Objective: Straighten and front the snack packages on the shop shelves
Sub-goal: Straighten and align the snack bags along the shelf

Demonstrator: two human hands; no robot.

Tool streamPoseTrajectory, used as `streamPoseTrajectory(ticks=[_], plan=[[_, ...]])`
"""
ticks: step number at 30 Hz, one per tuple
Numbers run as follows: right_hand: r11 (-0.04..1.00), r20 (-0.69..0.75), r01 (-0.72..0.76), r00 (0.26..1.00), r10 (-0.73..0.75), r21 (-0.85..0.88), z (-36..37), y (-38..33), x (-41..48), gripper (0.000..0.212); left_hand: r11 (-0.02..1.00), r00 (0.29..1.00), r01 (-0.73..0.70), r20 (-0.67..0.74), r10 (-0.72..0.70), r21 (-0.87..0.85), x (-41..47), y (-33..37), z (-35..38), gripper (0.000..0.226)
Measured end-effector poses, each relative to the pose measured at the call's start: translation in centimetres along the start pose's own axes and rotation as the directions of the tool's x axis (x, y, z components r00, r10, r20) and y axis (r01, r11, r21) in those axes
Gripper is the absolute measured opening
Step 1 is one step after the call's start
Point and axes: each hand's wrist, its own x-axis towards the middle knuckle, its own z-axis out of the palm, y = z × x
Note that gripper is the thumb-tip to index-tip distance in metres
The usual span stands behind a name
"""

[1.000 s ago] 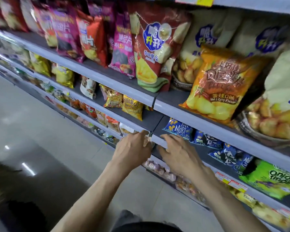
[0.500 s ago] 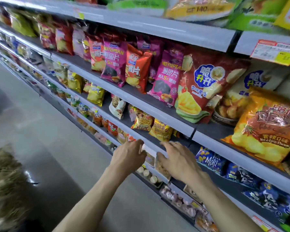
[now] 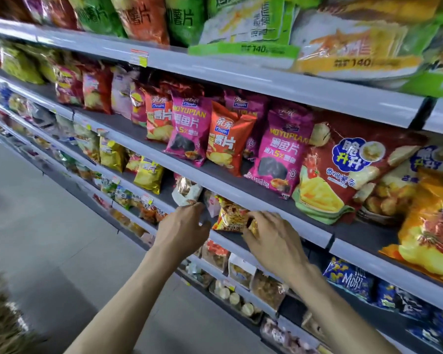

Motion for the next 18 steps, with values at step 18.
streamPoseTrajectory(ticks=[18], plan=[[0.994, -0.172, -0.086, 0.980, 0.097, 0.069, -1.4, 5.3, 6.9, 0.073, 0.948, 0.988, -0.019, -0.149, -0.031, -0.319, 15.4, 3.2, 1.0, 0.091]])
